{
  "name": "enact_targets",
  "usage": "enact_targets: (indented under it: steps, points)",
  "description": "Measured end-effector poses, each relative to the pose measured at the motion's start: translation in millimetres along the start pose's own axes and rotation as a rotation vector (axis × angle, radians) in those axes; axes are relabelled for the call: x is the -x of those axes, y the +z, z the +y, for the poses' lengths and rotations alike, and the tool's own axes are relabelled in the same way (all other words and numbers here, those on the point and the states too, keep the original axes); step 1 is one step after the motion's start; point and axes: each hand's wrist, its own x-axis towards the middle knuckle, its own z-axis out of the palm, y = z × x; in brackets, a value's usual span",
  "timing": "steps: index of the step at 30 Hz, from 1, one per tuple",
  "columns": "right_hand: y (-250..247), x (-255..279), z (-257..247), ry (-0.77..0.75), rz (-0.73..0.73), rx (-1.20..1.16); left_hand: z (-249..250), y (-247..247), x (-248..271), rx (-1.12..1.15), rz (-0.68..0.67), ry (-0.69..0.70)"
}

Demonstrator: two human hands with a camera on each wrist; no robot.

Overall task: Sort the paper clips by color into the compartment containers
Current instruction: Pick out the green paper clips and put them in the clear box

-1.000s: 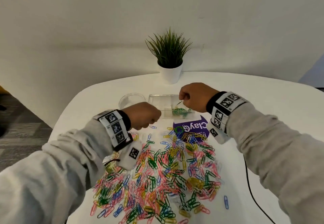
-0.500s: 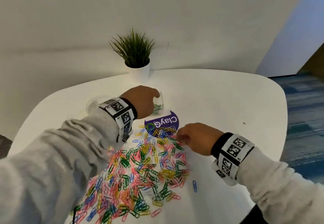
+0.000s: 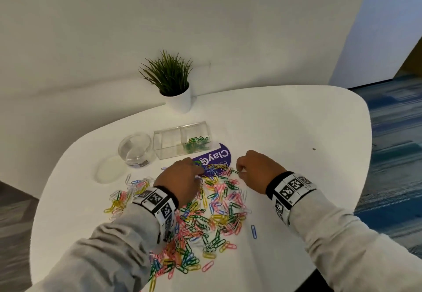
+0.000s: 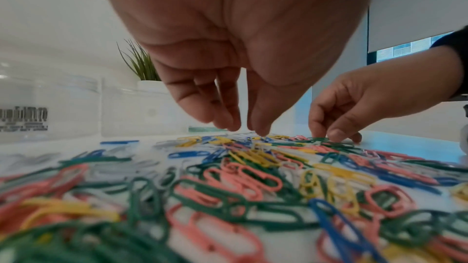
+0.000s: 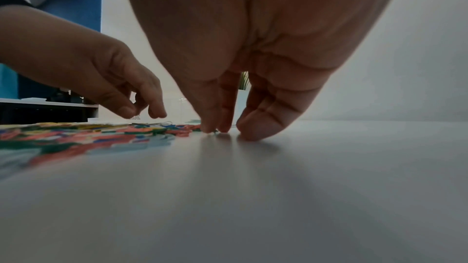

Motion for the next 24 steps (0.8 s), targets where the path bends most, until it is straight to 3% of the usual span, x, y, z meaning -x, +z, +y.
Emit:
enact_targets:
  steps: [11,15,18,22,24]
  points:
    - [3.5,1.7,-6.0,-0.055,-0.006,0.092,10.0,11.1,1.2,0.054,0.087,0.087]
    - [3.5,1.8,-4.9,-0.096,-0.01,0.063,5.6,2.4,9.7,0.207,0.155,-0.028]
    - [4.2,1.1,-8.4,-0.116,-0.026,0.077,1.5,-4.3,7.9,0.461,0.074,-0.199]
    - [-0.3,1.9,-12.8,-0.107,-0.052,0.055,7.6,-18.6,-3.9,1.184,-0.002,-0.48]
    - [-0.9,1.4,-10.4,-0.099,-0.045,0.009,13.3,-25.1,-10.9,1.298,0.007,-0.524]
